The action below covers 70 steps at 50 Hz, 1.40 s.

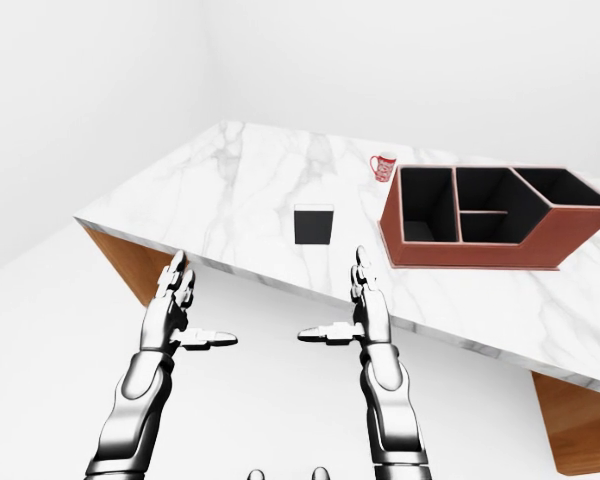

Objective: Pick up the book and place it in the right compartment of the caddy.

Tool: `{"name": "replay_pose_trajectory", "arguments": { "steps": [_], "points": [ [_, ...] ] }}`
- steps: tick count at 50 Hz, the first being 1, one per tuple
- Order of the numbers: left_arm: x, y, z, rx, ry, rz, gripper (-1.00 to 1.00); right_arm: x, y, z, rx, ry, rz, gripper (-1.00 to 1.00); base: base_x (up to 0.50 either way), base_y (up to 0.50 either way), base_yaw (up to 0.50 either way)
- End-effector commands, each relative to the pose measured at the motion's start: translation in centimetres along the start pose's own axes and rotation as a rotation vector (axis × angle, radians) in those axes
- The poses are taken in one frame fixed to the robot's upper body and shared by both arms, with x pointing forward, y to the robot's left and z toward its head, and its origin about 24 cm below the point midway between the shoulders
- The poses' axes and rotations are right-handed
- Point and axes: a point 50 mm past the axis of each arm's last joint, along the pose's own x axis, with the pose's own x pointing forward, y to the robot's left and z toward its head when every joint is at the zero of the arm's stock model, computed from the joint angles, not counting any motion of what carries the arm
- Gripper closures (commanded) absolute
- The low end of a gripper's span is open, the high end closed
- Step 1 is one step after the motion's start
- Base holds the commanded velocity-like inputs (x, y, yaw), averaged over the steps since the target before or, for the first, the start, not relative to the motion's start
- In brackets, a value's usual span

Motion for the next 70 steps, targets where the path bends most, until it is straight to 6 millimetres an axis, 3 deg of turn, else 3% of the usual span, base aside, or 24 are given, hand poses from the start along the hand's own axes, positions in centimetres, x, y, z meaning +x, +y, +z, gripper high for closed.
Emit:
{"name": "replay_pose_trajectory", "arguments": {
  "steps": [1, 7, 10, 12, 16, 18, 47, 48, 49, 51, 53, 58, 60, 66, 67, 70],
  "points": [
    [0.0, 0.0, 0.0, 0.0, 0.001, -0.001, -1.0, 0.0, 0.0, -0.1, -0.001, 0.002, -0.001, -1.0, 0.16, -0.39, 0.0],
    [0.0, 0.0, 0.1, 0.0, 0.001, 0.0, -1.0, 0.0, 0.0, -0.1, -0.001, 0.003, -0.001, -1.0, 0.16, -0.39, 0.0],
    [0.1, 0.0, 0.0, 0.0, 0.001, -0.001, -1.0, 0.0, 0.0, -1.4, -0.002, 0.003, -0.001, -1.0, 0.16, -0.39, 0.0],
    [0.1, 0.0, 0.0, 0.0, 0.001, -0.001, -1.0, 0.0, 0.1, -0.1, -0.001, 0.003, -0.002, -1.0, 0.16, -0.39, 0.0],
    [0.1, 0.0, 0.1, 0.0, 0.001, -0.001, -1.0, 0.0, 0.0, -1.0, -0.001, 0.004, -0.002, -1.0, 0.16, -0.39, 0.0],
    [0.1, 0.0, 0.0, 0.0, 0.001, 0.0, -1.0, 0.1, 0.0, -0.2, -0.001, 0.004, -0.002, -1.0, 0.16, -0.39, 0.0],
    [0.1, 0.0, 0.1, 0.0, 0.001, 0.0, -1.0, 0.1, 0.0, -0.2, -0.001, 0.006, -0.004, -1.0, 0.16, -0.38, 0.0],
    [0.1, 0.0, 0.1, 0.0, 0.002, 0.0, -1.0, 0.1, -0.1, -1.4, -0.001, 0.007, -0.004, -1.0, 0.15, -0.38, 0.0],
    [0.1, 0.0, 0.1, 0.0, 0.001, 0.0, -1.0, 0.1, 0.0, -0.5, -0.001, 0.007, -0.004, -1.0, 0.15, -0.38, 0.0],
    [0.1, 0.0, 0.1, 0.0, 0.001, -0.001, -1.0, 0.0, -0.1, -1.5, -0.001, 0.007, -0.004, -1.0, 0.15, -0.37, 0.0],
    [0.1, 0.0, 0.1, 0.0, 0.001, 0.0, -1.0, 0.0, 0.0, -0.2, -0.002, 0.007, -0.004, -1.0, 0.15, -0.37, 0.0],
    [0.1, 0.0, 0.1, 0.0, 0.001, 0.0, -1.0, 0.0, -0.1, -1.6, -0.002, 0.007, -0.004, -1.0, 0.15, -0.37, 0.0],
    [0.1, 0.0, 0.1, 0.0, 0.002, 0.0, -1.0, 0.1, 0.0, -0.2, -0.002, 0.007, -0.004, -1.0, 0.15, -0.36, 0.0],
    [0.1, 0.0, 0.1, 0.0, 0.001, -0.001, -1.0, 0.0, 0.0, -1.1, -0.002, 0.007, -0.004, -1.0, 0.14, -0.35, 0.0],
    [0.1, 0.0, 0.1, 0.0, 0.002, -0.001, -1.0, 0.1, 0.0, -0.1, -0.001, 0.007, -0.005, -1.0, 0.14, -0.35, 0.0],
    [0.1, 0.0, 0.1, 0.0, 0.001, 0.0, -1.0, 0.1, 0.0, 0.0, 0.002, 0.003, -0.007, -1.0, 0.1, -0.26, 0.0]
  ]
}}
